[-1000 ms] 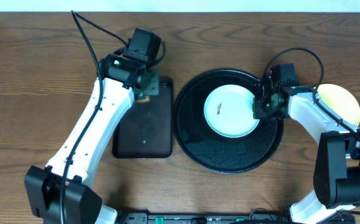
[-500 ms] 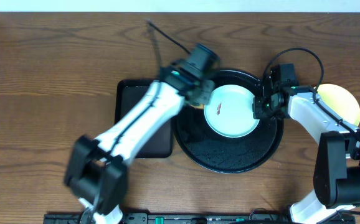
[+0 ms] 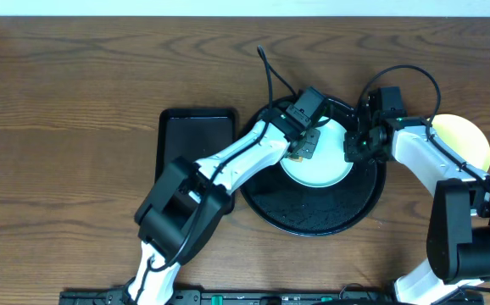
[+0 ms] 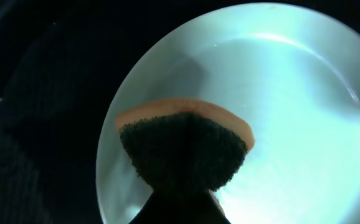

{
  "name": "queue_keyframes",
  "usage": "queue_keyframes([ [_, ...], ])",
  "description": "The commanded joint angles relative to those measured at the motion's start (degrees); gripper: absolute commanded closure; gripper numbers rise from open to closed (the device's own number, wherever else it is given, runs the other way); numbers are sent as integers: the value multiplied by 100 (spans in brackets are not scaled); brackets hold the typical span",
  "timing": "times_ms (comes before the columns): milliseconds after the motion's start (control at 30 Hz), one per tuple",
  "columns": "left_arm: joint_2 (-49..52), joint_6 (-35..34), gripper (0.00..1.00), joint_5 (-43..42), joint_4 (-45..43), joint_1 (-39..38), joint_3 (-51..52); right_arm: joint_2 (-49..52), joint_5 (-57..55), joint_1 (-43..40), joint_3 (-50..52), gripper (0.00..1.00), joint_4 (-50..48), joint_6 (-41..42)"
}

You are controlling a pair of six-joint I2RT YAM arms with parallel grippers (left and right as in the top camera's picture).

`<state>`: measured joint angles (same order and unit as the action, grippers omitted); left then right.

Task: Clean dirty plates on tray and stack at the side
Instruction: 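Scrub the pale green plate with the sponge in the left gripper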

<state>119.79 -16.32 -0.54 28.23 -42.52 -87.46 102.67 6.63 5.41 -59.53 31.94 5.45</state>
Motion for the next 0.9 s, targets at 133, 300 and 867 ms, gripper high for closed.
queue_keyframes([
  [133, 101, -26, 92, 422, -44, 17, -76, -109, -15, 70, -68, 99, 22, -37],
  [300, 251, -28, 92, 422, -81, 17, -46, -109, -15, 70, -68, 99, 22, -37],
  [867, 955, -28, 92, -1027, -201, -26, 72, -109, -15, 70, -68, 99, 22, -37],
])
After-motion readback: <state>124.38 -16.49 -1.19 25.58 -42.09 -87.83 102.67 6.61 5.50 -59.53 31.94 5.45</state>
